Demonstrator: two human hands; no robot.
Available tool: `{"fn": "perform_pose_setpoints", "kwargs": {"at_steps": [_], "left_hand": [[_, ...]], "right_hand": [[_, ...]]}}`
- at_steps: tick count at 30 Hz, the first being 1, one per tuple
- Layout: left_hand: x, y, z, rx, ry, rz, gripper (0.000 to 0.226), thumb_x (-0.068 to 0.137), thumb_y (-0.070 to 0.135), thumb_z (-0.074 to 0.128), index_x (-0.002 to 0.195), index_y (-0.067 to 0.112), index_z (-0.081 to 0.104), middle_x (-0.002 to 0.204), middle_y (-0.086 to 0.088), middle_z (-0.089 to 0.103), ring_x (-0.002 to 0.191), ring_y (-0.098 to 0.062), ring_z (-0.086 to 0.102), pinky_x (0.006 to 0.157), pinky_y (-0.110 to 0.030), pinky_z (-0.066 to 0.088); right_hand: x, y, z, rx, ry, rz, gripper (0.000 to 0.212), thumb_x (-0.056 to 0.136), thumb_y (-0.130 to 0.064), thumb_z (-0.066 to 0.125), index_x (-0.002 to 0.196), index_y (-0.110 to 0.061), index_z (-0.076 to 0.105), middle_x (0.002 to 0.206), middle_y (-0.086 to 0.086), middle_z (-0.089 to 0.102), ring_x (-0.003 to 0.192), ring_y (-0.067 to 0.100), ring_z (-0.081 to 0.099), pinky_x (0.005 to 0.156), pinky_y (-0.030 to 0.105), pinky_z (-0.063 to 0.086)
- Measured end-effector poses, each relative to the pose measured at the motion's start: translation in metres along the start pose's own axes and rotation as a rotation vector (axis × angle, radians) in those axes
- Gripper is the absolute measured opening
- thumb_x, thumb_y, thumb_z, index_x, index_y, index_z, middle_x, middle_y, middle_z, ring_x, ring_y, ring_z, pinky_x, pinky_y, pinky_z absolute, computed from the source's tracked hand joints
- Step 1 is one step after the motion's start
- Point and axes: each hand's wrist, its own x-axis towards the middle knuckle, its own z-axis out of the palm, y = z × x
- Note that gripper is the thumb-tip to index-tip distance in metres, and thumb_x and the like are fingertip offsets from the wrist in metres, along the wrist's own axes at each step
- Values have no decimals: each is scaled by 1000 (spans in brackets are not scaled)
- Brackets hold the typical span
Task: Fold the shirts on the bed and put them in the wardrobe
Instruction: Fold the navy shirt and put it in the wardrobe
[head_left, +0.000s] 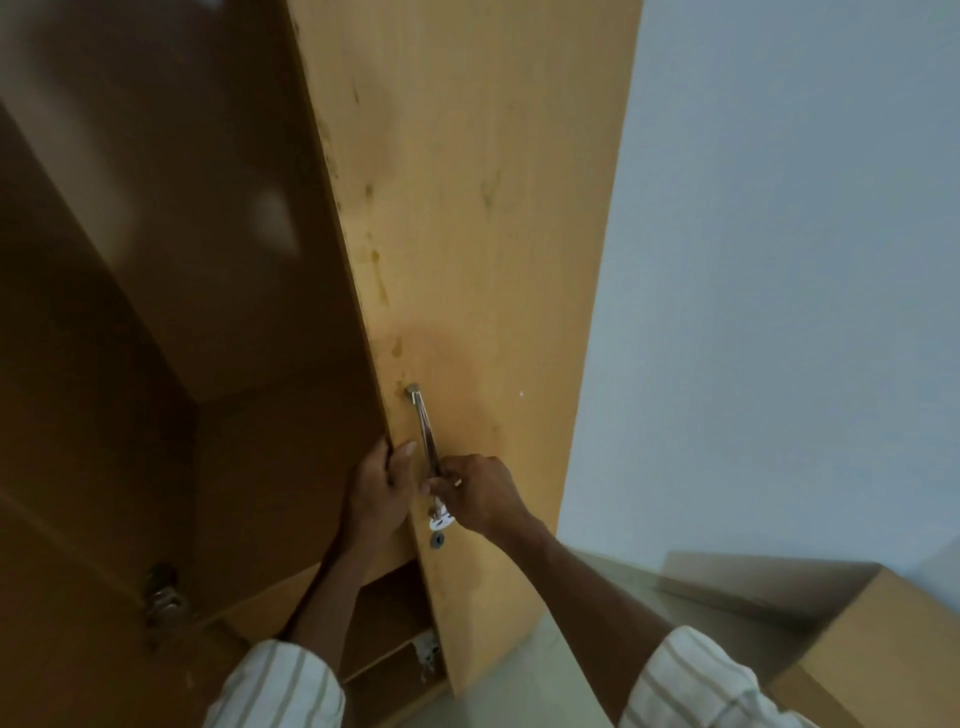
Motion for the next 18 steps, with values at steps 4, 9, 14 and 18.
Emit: {"fn": "perform_pose_setpoints", "kwargs": {"at_steps": [4, 9, 14, 18], "left_hand": [[25, -7, -7, 18, -41, -40, 10, 103, 23, 46, 104, 26, 56, 83, 13, 57, 76, 1, 55, 59, -21, 39], [36, -14, -8, 27, -44, -32, 10, 103, 21, 46, 106, 27, 54, 85, 15, 55, 78, 2, 54, 61, -18, 42], [36, -17, -5, 4, -33, -43, 11, 103, 22, 46, 107, 23, 57, 85, 13, 55, 76, 1, 53, 62, -18, 41], [33, -15, -2, -31, -21, -65, 18, 104, 24, 44, 112, 18, 58, 89, 10, 55, 77, 1, 52, 64, -20, 43]], "right_hand": [[25, -7, 10, 15, -8, -10, 37, 96, -43, 59, 93, -10, 74, 80, 3, 73, 64, 9, 56, 53, 16, 33], [36, -6, 13, 45, 4, -28, 36, 95, -43, 60, 92, -10, 74, 79, 3, 72, 52, 1, 48, 51, 7, 29], [35, -1, 18, 69, 31, -21, 37, 93, -44, 62, 89, -10, 74, 78, 2, 73, 50, -1, 48, 54, 11, 34], [33, -3, 21, 72, 47, 1, 34, 93, -42, 63, 89, -11, 75, 75, 1, 72, 49, -1, 48, 55, 17, 37]]}}
